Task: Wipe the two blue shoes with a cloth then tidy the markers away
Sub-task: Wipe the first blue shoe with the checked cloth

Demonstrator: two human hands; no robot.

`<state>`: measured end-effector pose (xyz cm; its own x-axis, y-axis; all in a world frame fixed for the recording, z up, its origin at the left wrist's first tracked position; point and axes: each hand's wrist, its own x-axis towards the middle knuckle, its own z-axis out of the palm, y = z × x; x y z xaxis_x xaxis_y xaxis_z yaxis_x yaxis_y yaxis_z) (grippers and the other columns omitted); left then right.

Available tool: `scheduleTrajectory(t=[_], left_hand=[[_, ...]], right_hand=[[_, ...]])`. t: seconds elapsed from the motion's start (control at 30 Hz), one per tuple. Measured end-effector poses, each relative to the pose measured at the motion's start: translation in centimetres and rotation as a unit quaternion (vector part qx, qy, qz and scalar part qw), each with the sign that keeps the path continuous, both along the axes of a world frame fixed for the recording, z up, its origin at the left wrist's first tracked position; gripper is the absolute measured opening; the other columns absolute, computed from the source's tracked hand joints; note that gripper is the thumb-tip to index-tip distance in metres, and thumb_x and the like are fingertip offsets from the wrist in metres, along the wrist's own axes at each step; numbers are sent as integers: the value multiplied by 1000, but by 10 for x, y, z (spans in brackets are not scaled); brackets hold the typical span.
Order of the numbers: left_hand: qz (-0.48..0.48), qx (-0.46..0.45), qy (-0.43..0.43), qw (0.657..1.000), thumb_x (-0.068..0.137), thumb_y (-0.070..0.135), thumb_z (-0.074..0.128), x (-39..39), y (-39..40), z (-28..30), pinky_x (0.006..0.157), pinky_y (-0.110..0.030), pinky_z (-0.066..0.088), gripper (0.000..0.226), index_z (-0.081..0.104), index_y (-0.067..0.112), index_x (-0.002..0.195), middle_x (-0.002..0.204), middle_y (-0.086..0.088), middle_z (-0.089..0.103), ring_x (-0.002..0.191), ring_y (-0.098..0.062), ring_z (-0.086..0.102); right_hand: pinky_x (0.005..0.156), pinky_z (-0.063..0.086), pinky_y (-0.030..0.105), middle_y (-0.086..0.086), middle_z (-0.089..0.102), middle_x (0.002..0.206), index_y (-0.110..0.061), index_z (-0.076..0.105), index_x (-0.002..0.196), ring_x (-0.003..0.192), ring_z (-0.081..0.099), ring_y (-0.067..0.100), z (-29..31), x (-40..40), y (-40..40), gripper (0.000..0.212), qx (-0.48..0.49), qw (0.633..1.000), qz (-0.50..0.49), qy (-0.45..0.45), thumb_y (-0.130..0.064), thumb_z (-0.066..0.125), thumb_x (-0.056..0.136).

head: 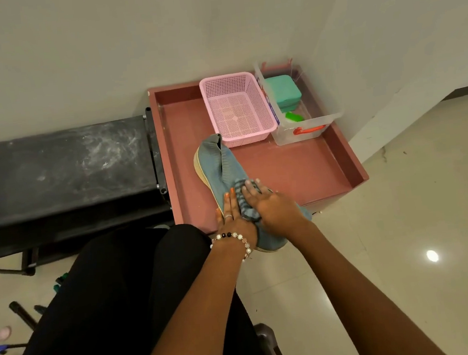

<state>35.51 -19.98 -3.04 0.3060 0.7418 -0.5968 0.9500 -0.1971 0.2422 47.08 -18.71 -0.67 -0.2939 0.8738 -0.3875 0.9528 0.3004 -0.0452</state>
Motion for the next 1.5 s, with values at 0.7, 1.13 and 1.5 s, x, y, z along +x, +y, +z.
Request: scheduleTrajectory(t=[0.7, 1.13, 1.5], left_hand=[[-56, -15, 6, 998, 102, 21, 24, -10, 4, 12, 115, -50, -8, 62, -12, 7, 151, 155, -15, -25, 142, -33, -26], [-59, -8, 24, 998, 101, 18, 24, -9, 5, 12, 117, -52, -4, 64, -17, -1, 147, 154, -22, -22, 142, -37, -23], [-43, 9, 44, 998, 102, 18, 19, -1, 0, 1, 117, -52, -3, 62, -19, 0, 147, 150, -20, -34, 139, -35, -29]], right_hand=[[97, 44, 45, 14, 49, 139, -5, 49, 134, 132, 43, 27, -8, -5, 5, 71, 74, 996, 57, -1, -21, 73, 69], [116, 15, 44, 7, -9, 158, -10, -2, 150, 145, -12, 25, -8, -24, 45, 64, 48, 996, 51, -62, -19, 34, 98], [110, 27, 37, 7, 3, 159, -11, 9, 150, 146, 4, 21, 5, 16, -32, 70, -17, 1000, 25, -5, -8, 46, 90]])
